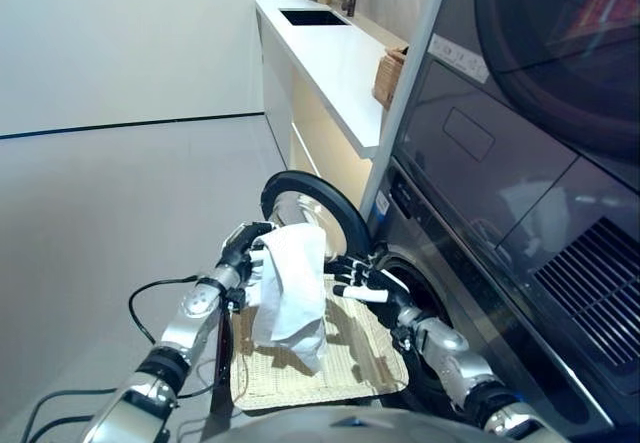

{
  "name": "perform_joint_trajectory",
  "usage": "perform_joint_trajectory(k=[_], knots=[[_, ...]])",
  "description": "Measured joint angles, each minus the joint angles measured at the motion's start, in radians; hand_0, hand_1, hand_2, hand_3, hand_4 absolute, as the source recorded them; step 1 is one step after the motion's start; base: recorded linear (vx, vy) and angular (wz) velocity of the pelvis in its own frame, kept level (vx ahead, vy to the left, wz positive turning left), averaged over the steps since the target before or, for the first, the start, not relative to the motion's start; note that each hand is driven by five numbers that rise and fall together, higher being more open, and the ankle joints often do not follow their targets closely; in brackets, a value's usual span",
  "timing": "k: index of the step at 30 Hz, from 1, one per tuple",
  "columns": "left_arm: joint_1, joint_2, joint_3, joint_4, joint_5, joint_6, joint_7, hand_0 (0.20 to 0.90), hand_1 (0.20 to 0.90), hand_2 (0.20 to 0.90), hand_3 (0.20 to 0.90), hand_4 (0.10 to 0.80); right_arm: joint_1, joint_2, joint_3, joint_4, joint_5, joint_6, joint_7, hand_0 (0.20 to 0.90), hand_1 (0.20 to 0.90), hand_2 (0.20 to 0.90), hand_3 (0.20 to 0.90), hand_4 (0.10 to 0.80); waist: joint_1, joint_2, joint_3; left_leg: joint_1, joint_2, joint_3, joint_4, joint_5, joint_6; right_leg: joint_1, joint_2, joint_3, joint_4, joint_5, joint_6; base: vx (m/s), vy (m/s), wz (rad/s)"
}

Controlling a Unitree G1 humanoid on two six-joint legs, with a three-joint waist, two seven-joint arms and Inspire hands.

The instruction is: Pick up the clothes and place them into the washing machine

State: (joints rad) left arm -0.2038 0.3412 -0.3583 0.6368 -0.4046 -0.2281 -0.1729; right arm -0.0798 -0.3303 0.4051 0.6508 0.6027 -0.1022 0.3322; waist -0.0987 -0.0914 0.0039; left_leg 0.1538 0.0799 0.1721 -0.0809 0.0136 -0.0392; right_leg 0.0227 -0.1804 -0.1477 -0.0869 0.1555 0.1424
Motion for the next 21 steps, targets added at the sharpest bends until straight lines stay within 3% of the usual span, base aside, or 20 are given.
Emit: perform_joint_trajectory(k=[21], knots=[[-0.049,-0.023,-0.008,-0.001,-0.025,-0.001,-0.004,0.2,0.2,0.2,0.2,0.3,-0.002,0.003,0.06,-0.049,0.036,0.017,0.021,0.9,0.9,0.9,0.9,0.8,-0.019,-0.011,0.004,-0.002,0.001,0.002,0.0,0.0,0.0,-0.003,-0.002,0.0,0.0,-0.002,-0.001,0.0,0.0,0.0]])
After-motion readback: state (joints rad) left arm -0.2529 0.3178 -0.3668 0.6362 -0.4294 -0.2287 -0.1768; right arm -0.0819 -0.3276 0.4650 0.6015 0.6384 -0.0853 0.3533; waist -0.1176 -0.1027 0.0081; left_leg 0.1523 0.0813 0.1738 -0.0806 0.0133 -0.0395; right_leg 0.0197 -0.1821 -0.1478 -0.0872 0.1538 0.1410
